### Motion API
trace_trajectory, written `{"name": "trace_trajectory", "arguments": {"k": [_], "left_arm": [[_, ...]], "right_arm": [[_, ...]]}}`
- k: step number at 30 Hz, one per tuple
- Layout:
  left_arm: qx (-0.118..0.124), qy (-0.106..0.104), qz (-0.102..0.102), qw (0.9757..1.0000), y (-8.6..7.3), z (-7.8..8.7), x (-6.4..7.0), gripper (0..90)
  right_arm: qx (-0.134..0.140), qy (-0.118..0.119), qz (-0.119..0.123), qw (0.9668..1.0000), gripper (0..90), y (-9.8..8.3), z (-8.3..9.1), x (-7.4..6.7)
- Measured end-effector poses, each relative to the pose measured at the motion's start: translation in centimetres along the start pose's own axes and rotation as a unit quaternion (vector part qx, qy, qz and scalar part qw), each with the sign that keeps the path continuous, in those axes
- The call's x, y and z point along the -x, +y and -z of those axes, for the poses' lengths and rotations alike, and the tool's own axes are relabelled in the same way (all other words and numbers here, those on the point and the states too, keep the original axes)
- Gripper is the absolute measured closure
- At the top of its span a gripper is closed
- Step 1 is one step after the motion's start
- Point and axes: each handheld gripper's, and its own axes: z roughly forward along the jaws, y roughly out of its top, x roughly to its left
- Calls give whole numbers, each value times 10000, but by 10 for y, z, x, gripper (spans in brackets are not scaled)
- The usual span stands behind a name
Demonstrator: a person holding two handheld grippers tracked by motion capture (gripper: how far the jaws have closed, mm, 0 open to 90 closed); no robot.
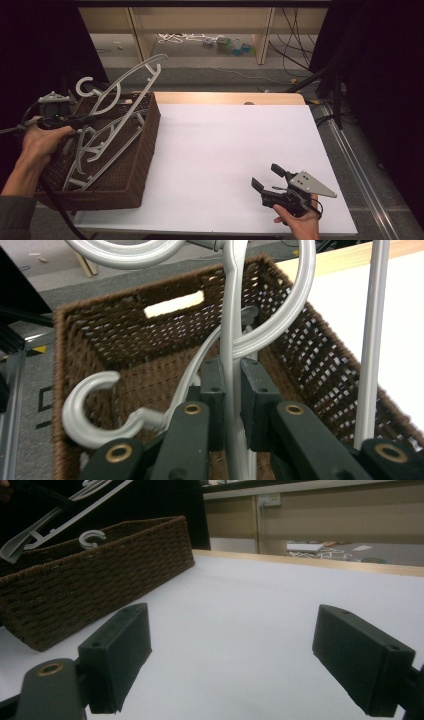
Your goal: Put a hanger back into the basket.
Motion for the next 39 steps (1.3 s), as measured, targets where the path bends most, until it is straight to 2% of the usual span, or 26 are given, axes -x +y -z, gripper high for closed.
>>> {"name": "trace_trajectory", "arguments": {"k": [9, 12, 14, 16, 20, 24, 28, 32, 34, 39], "left_arm": [[-169, 205, -61, 9996, -17, 4, -15, 812], [-204, 271, -86, 9994, -22, 3, -17, 812], [-203, 262, -112, 9994, -26, 3, -18, 812], [-223, 281, -97, 9993, -30, 3, -20, 812], [-267, 376, -113, 9989, -35, 2, -22, 812], [-301, 408, -199, 9985, -39, 3, -24, 812], [-387, 473, -194, 9979, -44, 1, -24, 812], [-451, 546, -220, 9972, -48, 0, -26, 812], [-459, 544, -195, 9973, -51, 0, -27, 812], [-524, 625, -232, 9964, -56, 0, -29, 812]], "right_arm": [[-2, -4, -9, 10000, 165, 0, 0, 0], [94, 18, -7, 10000, 165, 0, -1, 0], [-15, -15, 10, 10000, 163, 0, 0, 0], [99, 30, -19, 9999, 162, 0, -1, 0], [-28, 17, -12, 10000, 159, 0, 0, 0], [0, 31, -17, 10000, 159, 0, 0, -1], [58, 30, -17, 10000, 159, 0, 0, 0], [-16, 30, -25, 10000, 159, 0, 0, -1], [39, -3, 34, 10000, 159, 0, 0, 0], [16, 31, -26, 10000, 159, 0, 0, -1]]}}
